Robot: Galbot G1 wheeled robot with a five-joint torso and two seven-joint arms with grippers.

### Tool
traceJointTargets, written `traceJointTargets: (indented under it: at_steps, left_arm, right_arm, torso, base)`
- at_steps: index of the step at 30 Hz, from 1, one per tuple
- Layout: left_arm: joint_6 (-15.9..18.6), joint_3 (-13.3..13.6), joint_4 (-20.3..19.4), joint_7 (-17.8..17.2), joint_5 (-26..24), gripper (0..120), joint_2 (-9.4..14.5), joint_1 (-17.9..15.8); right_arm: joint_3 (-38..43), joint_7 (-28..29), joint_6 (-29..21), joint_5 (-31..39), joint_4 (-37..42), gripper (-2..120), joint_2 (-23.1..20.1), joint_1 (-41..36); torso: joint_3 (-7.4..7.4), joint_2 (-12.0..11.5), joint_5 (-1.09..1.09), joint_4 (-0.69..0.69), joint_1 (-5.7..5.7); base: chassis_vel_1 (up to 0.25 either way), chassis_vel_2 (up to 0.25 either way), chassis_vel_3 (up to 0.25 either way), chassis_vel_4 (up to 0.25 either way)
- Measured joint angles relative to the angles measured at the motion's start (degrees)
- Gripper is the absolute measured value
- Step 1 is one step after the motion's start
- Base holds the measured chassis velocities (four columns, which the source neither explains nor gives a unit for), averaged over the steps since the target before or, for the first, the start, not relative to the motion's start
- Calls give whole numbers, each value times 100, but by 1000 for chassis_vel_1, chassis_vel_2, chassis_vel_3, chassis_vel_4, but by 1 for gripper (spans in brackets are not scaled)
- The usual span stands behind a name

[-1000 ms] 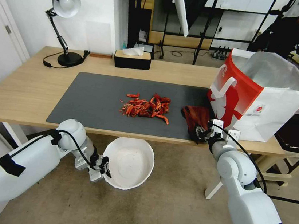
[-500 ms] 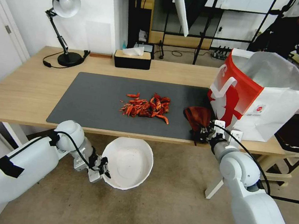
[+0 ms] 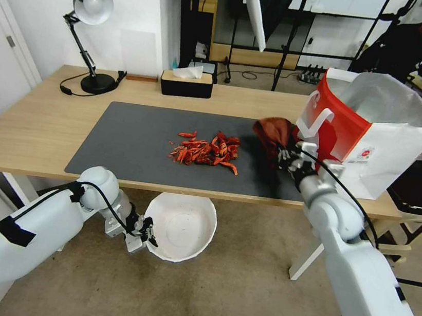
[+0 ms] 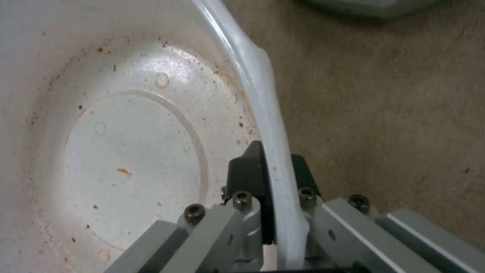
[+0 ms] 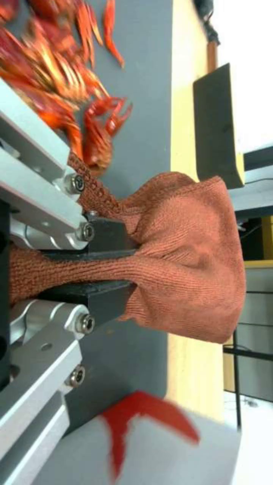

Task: Sweep shrimp from table into container with towel, then put container into takeout bag.

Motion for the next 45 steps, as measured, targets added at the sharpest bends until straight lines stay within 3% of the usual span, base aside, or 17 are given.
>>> traceJointTargets:
  at_steps: [7,9,11,12,16,20,25,29,45]
  left_arm:
    - [-26,-38,41,-22,-1,0,5,14]
    - [-31,-133,26,-24,5,0,31,112]
    - [-25,-478,-134,-19,55,0,126,501]
    - [-15,-569,-174,-15,74,0,161,605]
    - [-8,-631,-169,-15,72,0,194,676]
    - [-17,-639,-120,-43,55,0,194,659]
    - [-35,-630,-99,-63,45,0,194,655]
    - [-45,-595,-86,-66,50,0,159,635]
    - [-46,-494,-95,-97,49,0,136,567]
  right_arm:
    - [-545,37,-97,-313,-722,6,190,682]
    - [-728,104,-157,-389,-978,6,285,878]
    - [-1066,125,-220,-478,-1461,6,534,1264]
    - [-1179,84,-256,-491,-1630,6,650,1397]
    - [-1316,-60,-405,-497,-1803,6,775,1556]
    - [-1374,-117,-507,-630,-1865,6,861,1573]
    - [-1347,-115,-615,-739,-1839,6,857,1526]
    - [-1302,-197,-793,-722,-1662,6,731,1445]
    - [-1275,-200,-1080,-521,-892,6,405,1011]
  torso:
    - [-1,0,-1,-5,0]
    - [-1,0,-1,-7,0]
    - [0,0,-3,-4,0]
    - [0,0,1,6,0]
    - [-1,0,-3,5,0]
    - [-1,0,0,-8,0]
    - [-1,0,1,0,0]
    - [-1,0,0,-5,0]
    - [-1,0,1,-2,0]
  base:
    - [0,0,0,0]
    - [0,0,0,0]
    - [0,0,0,0]
    - [0,0,0,0]
    - [0,0,0,0]
    - [0,0,0,0]
    - [0,0,0,0]
    - [0,0,0,0]
    - [0,0,0,0]
